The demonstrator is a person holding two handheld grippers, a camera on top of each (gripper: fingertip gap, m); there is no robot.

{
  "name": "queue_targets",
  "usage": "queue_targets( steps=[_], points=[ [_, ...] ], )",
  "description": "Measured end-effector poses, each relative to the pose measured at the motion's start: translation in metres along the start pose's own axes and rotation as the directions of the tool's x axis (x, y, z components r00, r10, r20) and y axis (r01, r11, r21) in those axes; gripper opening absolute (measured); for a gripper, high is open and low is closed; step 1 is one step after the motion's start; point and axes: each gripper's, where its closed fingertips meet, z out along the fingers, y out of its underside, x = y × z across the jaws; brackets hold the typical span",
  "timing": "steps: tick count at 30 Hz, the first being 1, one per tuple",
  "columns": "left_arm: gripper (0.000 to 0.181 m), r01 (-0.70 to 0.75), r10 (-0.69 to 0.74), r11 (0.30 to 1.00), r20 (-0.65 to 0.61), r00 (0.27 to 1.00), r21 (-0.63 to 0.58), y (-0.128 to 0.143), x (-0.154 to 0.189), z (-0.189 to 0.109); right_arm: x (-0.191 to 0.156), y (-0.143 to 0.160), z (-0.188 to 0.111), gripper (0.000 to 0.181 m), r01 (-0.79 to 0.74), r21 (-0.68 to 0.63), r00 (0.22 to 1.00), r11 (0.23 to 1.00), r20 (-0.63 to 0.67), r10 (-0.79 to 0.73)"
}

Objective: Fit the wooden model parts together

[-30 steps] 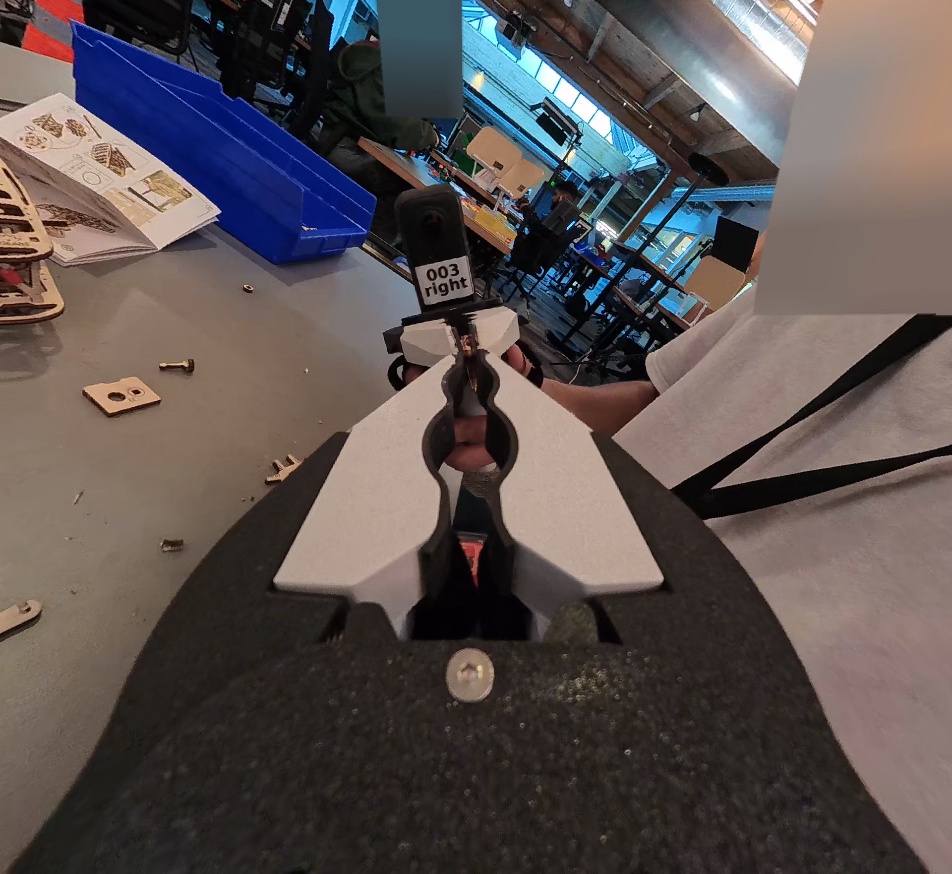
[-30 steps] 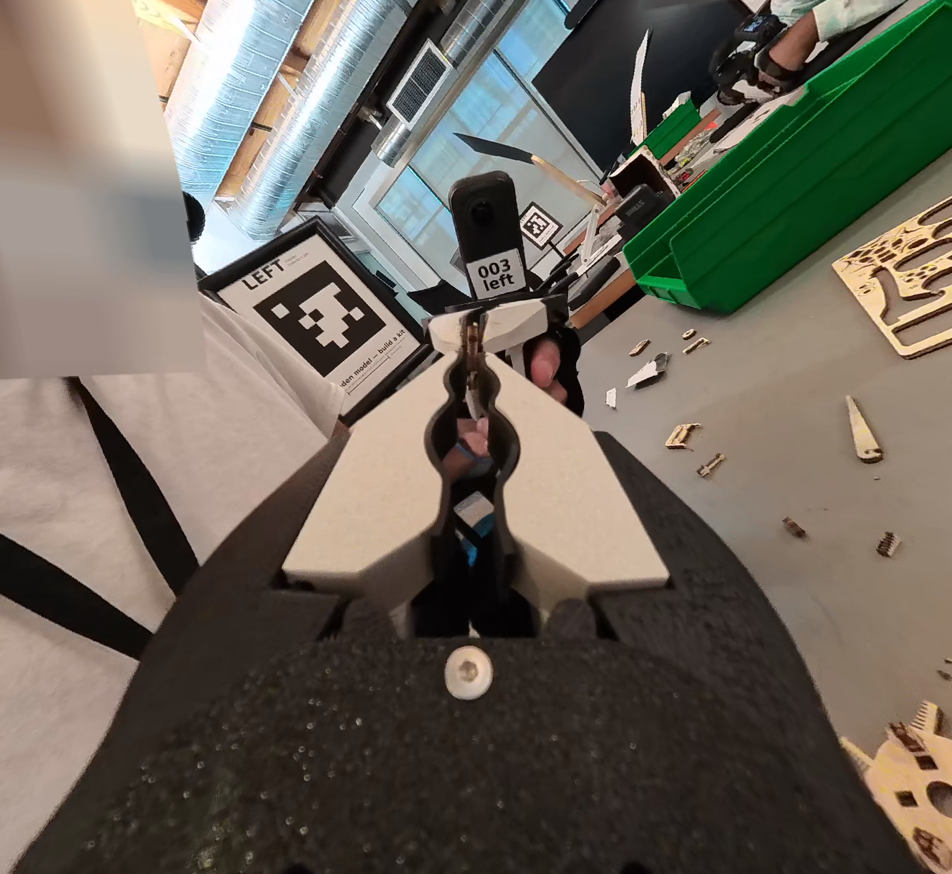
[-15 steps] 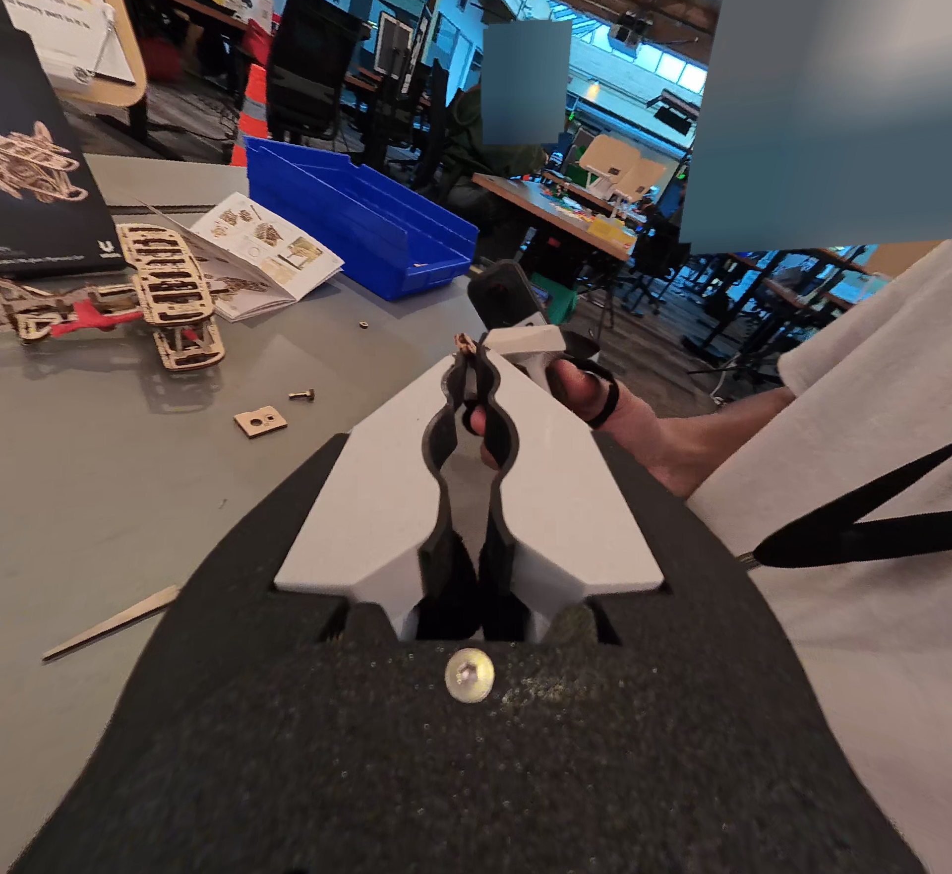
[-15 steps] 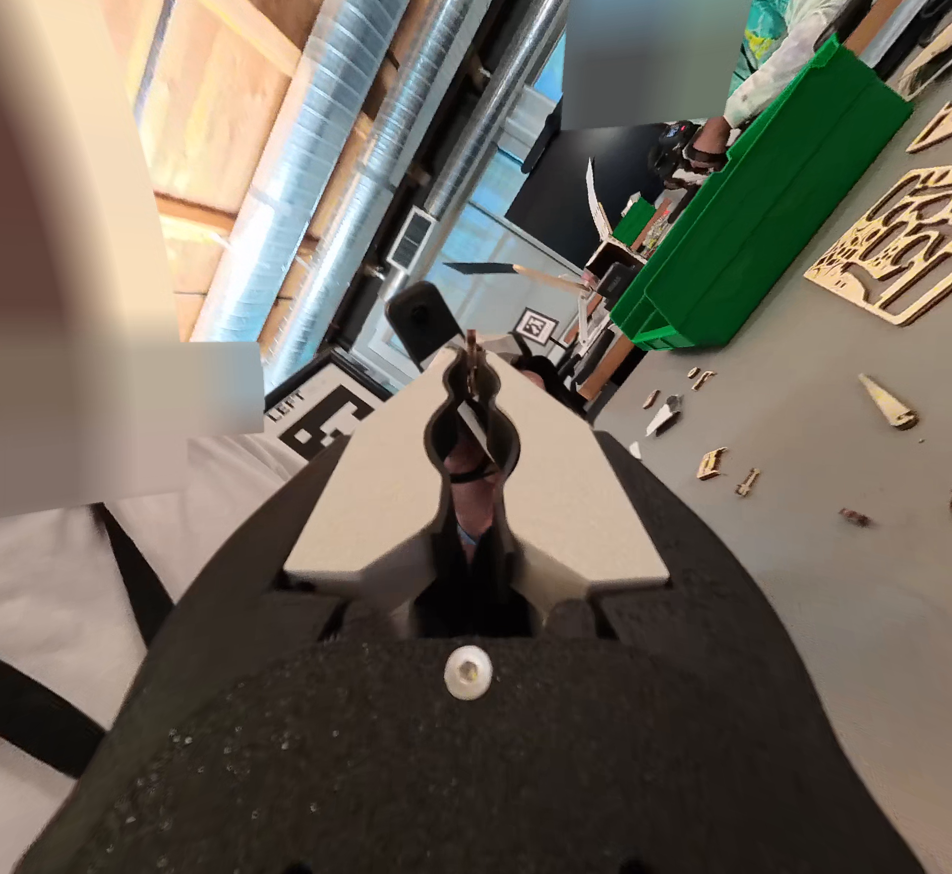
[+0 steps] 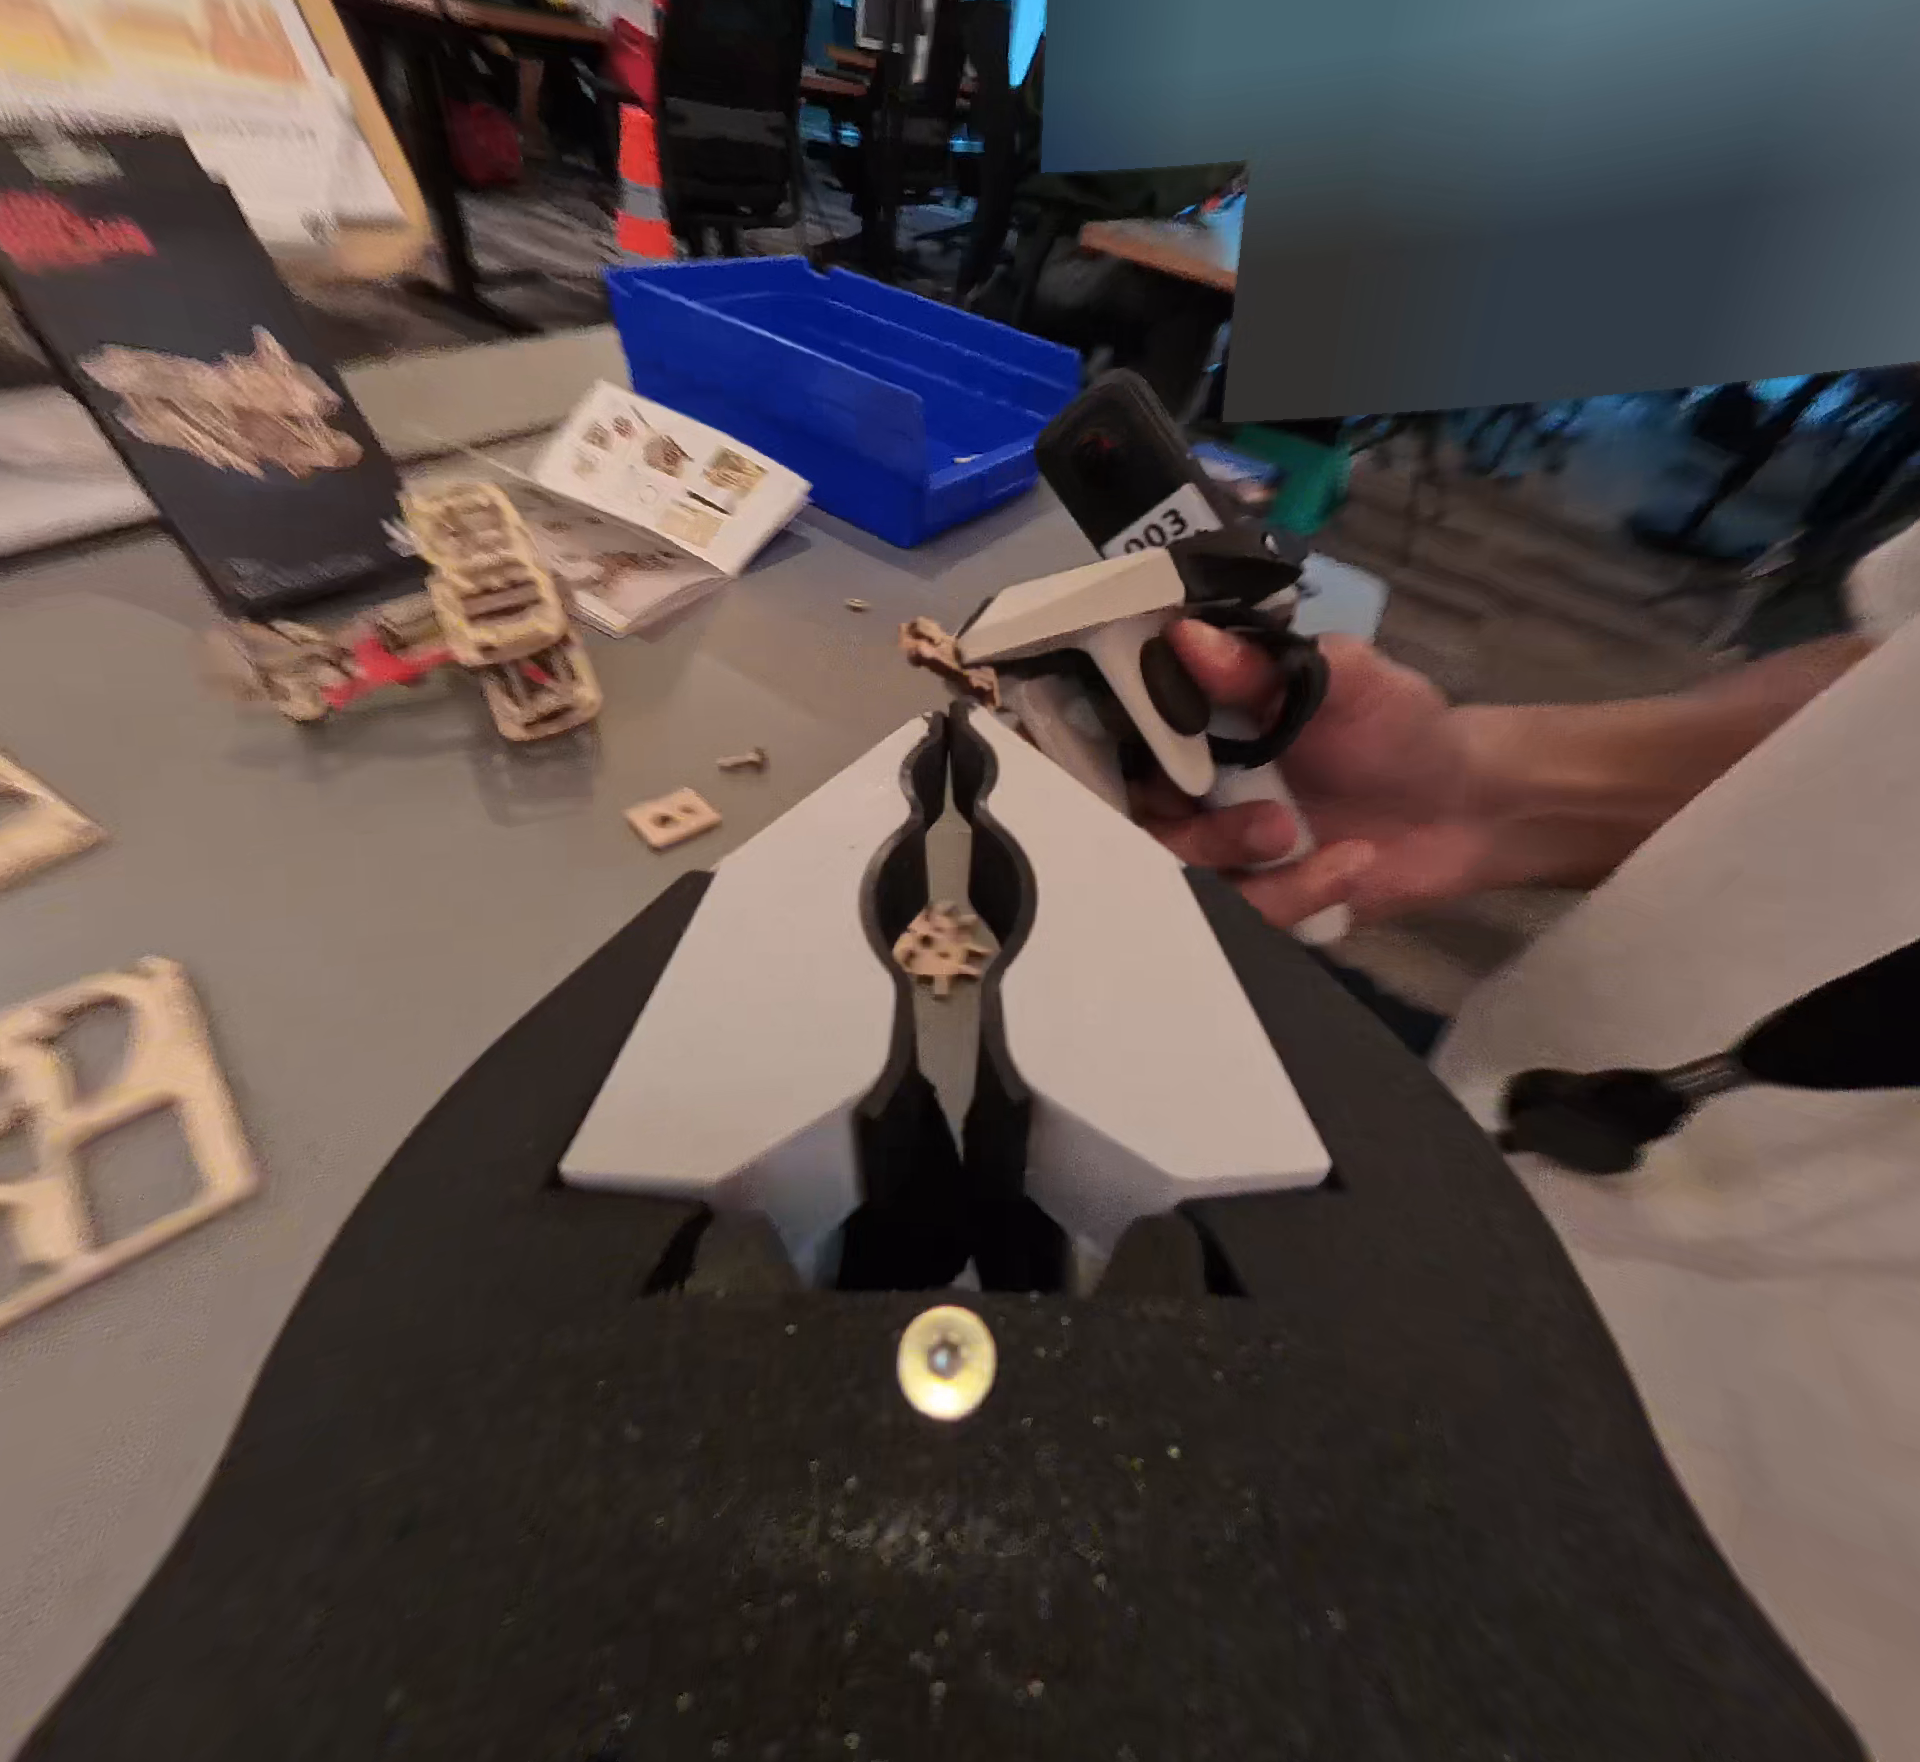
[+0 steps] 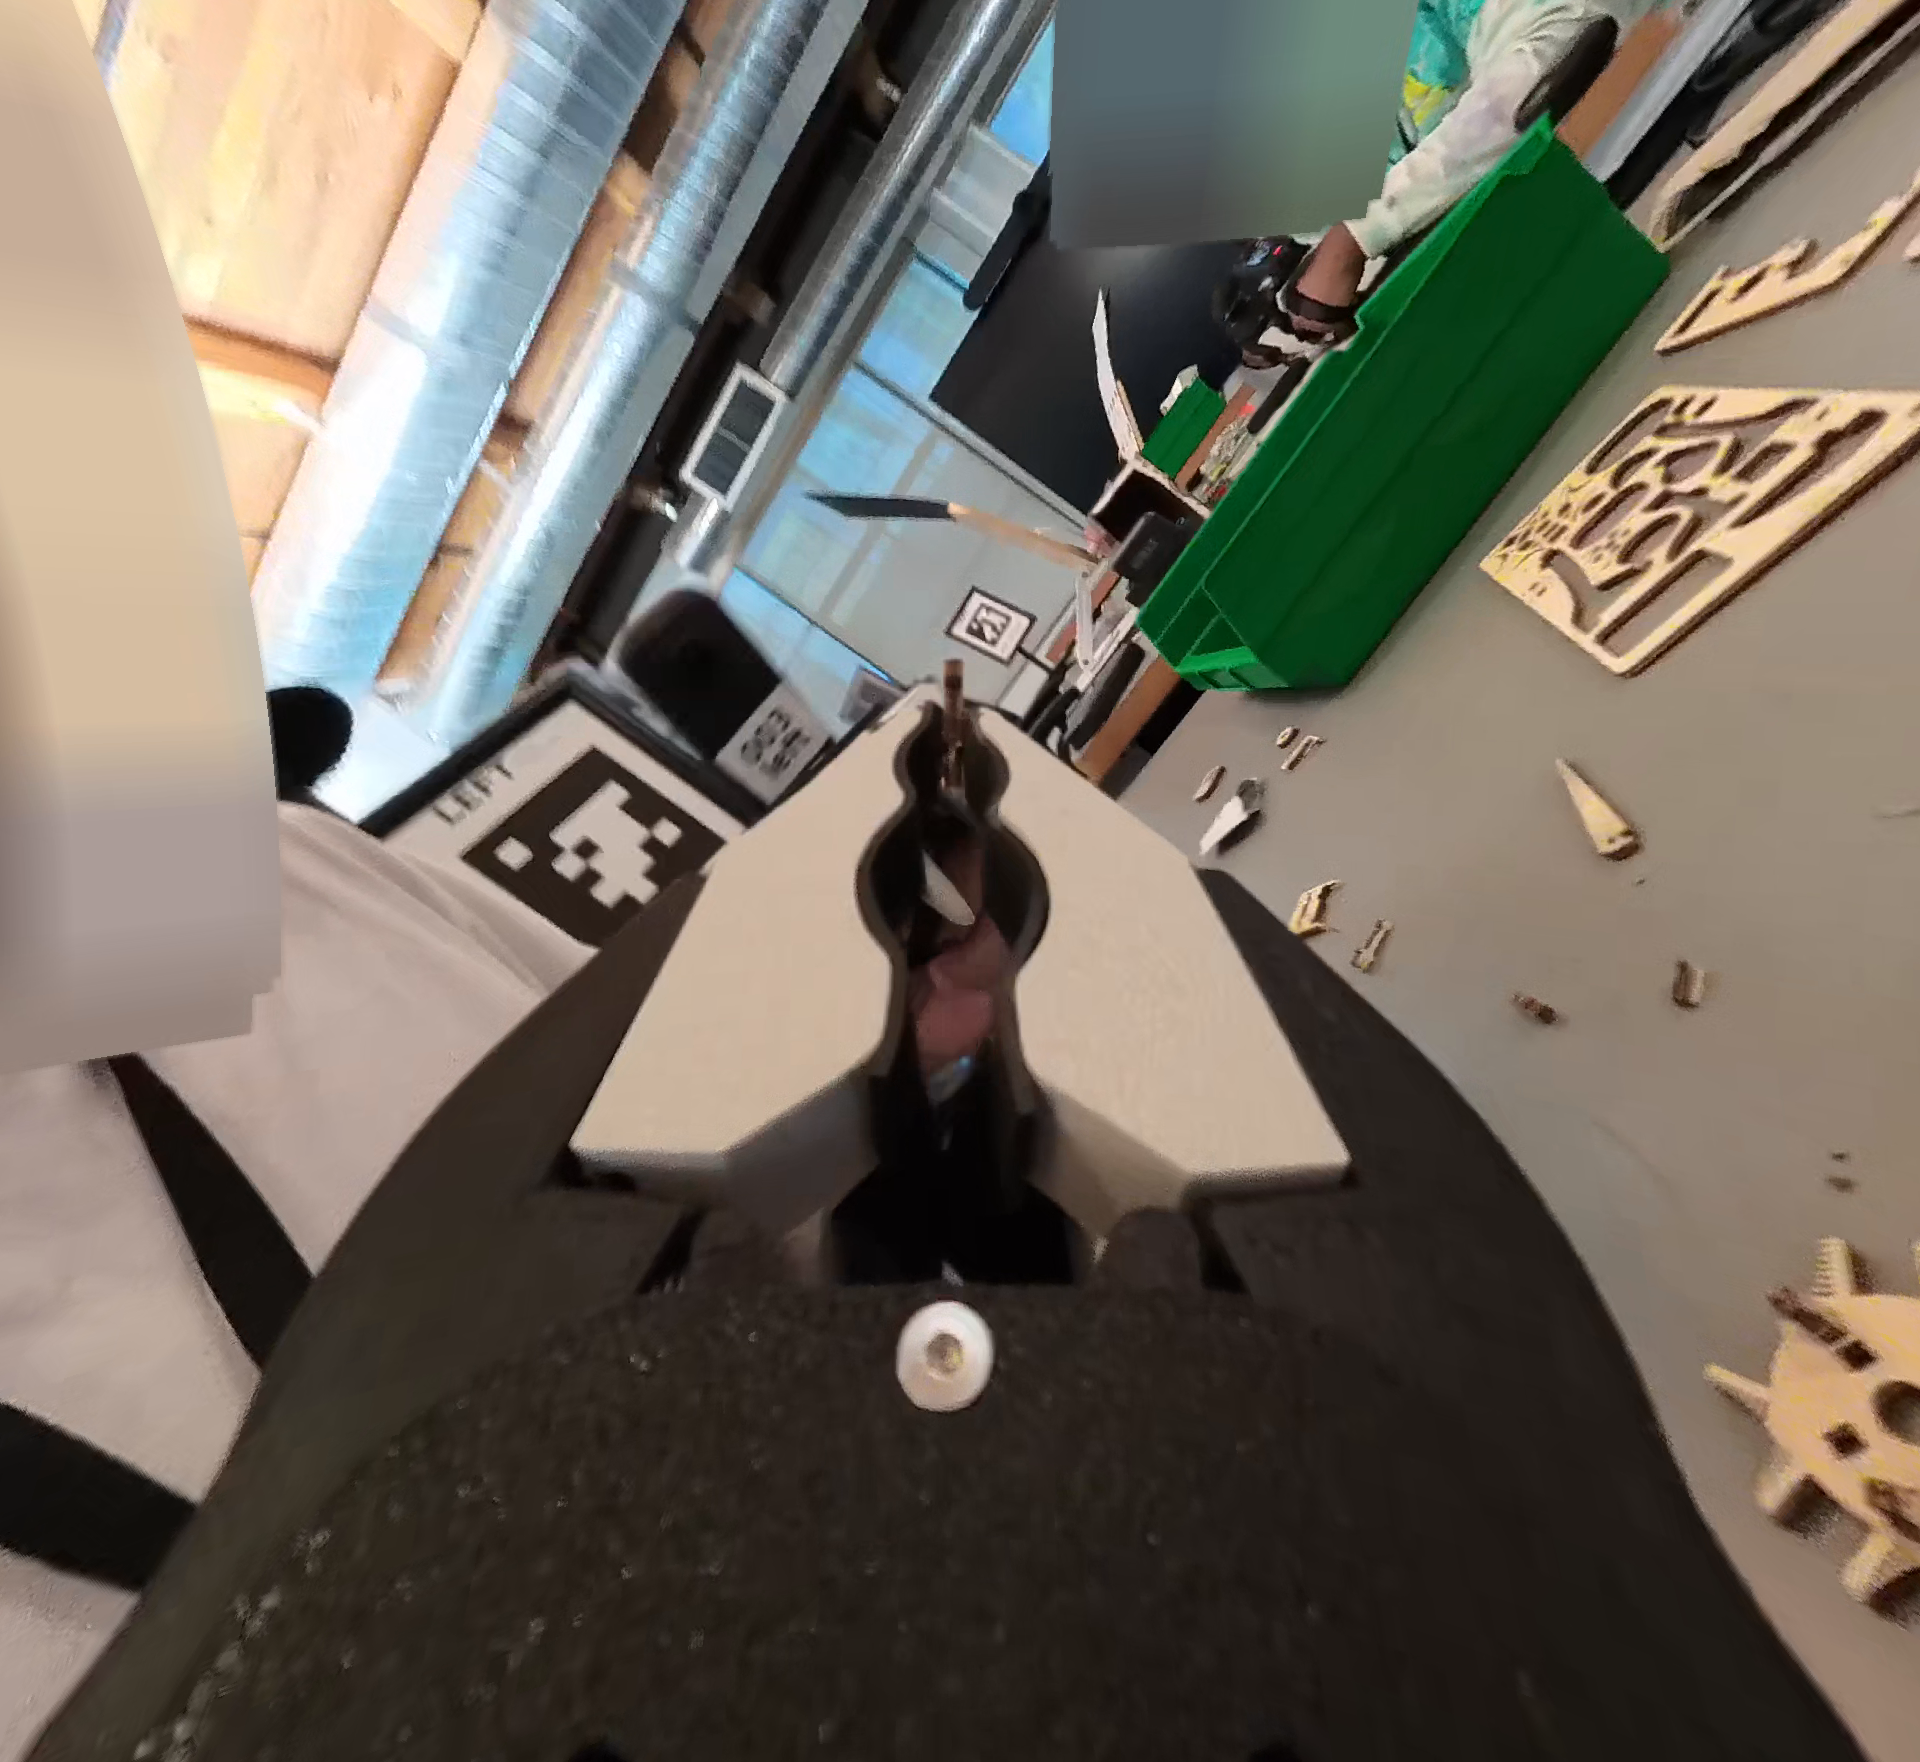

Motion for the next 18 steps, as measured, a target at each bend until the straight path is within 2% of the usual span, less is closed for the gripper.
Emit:
queue_targets(
  steps=[2,4,12,15,18],
  points=[
    [0.0,0.181,-0.179,0.983,-0.069,0.981,0.023,-0.002,-0.005,-0.001,-0.003,0.004,0.001,0.001,0.091,-0.07,0.996,0.993,-0.005,-0.091],
    [0.0,0.298,-0.288,0.954,-0.156,0.945,0.043,-0.007,-0.004,-0.003,-0.005,0.007,0.002,0.002,0.197,-0.124,0.979,0.972,-0.024,-0.202],
    [0.005,0.347,-0.335,0.938,-0.278,0.901,-0.006,-0.006,0.006,-0.008,-0.007,0.016,0.003,0.002,0.272,-0.215,0.959,0.938,-0.015,-0.282],
    [0.016,0.344,-0.338,0.939,-0.264,0.903,-0.026,-0.002,0.006,-0.006,-0.008,0.018,0.004,0.002,0.279,-0.226,0.957,0.933,-0.011,-0.289],
    [0.01,0.352,-0.346,0.936,-0.265,0.9,-0.025,-0.001,0.006,-0.007,-0.008,0.019,0.005,0.002,0.274,-0.232,0.959,0.933,-0.007,-0.283]
  ],
)
